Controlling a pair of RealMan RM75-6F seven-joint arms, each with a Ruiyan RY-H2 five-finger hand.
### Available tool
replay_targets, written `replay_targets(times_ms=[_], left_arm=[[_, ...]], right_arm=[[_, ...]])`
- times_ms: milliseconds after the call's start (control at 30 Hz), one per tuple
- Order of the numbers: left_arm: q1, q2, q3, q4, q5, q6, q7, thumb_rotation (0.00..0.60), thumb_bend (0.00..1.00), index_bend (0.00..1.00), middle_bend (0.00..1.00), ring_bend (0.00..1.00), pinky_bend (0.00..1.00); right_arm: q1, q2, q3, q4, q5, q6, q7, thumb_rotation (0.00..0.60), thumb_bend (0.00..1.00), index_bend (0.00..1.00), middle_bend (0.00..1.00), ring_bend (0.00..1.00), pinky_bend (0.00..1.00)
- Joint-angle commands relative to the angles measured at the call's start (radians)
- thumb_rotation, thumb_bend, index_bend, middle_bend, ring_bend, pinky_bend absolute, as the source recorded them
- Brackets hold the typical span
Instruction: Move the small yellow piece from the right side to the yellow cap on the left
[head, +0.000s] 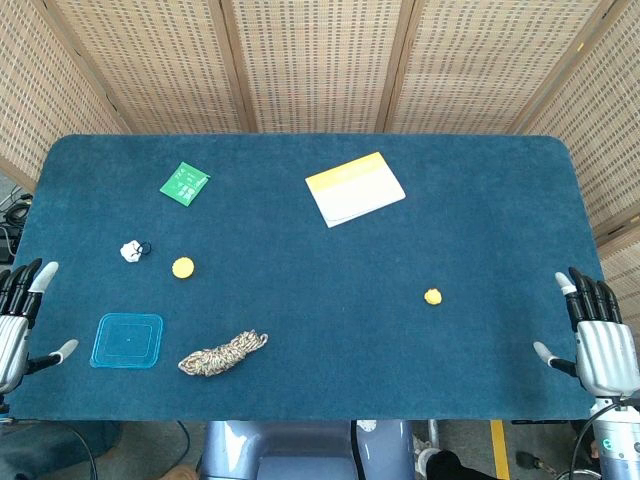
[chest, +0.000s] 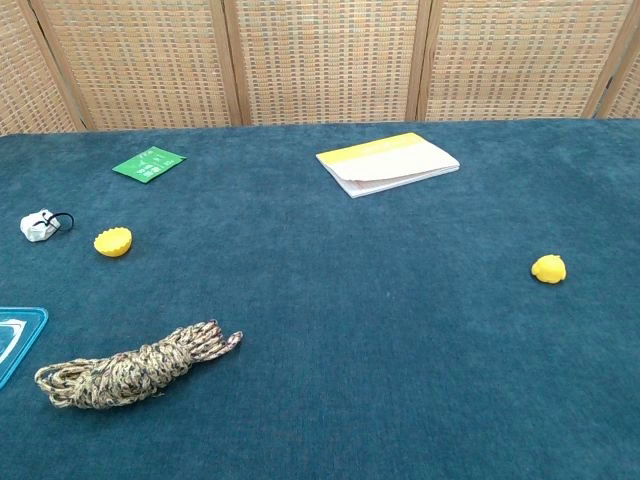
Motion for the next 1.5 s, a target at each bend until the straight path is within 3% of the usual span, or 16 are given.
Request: replay_targets(times_ms=[33,367,533,733,833,1000,1500], left_arm=[[-0.001,0.001,0.000,0.000,-0.001,-0.002,0.000,0.600,0.00,0.00,0.00,0.00,0.00],[-0.007,0.001,-0.001,-0.003,-0.009,-0.020,0.006,0.600,0.00,0.00,0.00,0.00,0.00],[-0.023,-0.004,-0.006,-0.001,-0.028,-0.052,0.017,0.600,0.00,0.00,0.00,0.00,0.00],[-0.034,-0.015,-0.013,-0.011,-0.041,-0.067,0.051,0.600,0.00,0.00,0.00,0.00,0.00],[-0.042,-0.024,-0.022,-0.007,-0.066,-0.080,0.082,0.600,0.00,0.00,0.00,0.00,0.00],[-0.062,-0.040,-0.033,0.003,-0.112,-0.122,0.110,0.600,0.00,0.00,0.00,0.00,0.00],[-0.081,-0.060,-0.037,0.008,-0.148,-0.149,0.151,0.600,0.00,0.00,0.00,0.00,0.00]], right_arm=[[0.001,-0.001,0.000,0.000,0.002,-0.003,-0.003,0.600,0.00,0.00,0.00,0.00,0.00],[0.016,-0.006,0.000,0.011,0.003,-0.028,-0.007,0.600,0.00,0.02,0.00,0.00,0.00],[0.098,-0.010,0.019,0.048,0.005,-0.152,0.101,0.600,0.00,0.17,0.00,0.00,0.00],[0.248,-0.043,0.036,0.134,0.007,-0.377,0.262,0.600,0.00,0.34,0.00,0.00,0.00],[0.313,-0.084,0.056,0.194,0.056,-0.467,0.191,0.600,0.00,0.40,0.00,0.00,0.00],[0.387,-0.162,0.077,0.237,0.152,-0.572,0.081,0.600,0.03,0.40,0.00,0.00,0.00],[0.472,-0.299,0.065,0.326,0.278,-0.662,-0.071,0.600,0.20,0.42,0.00,0.00,0.00]])
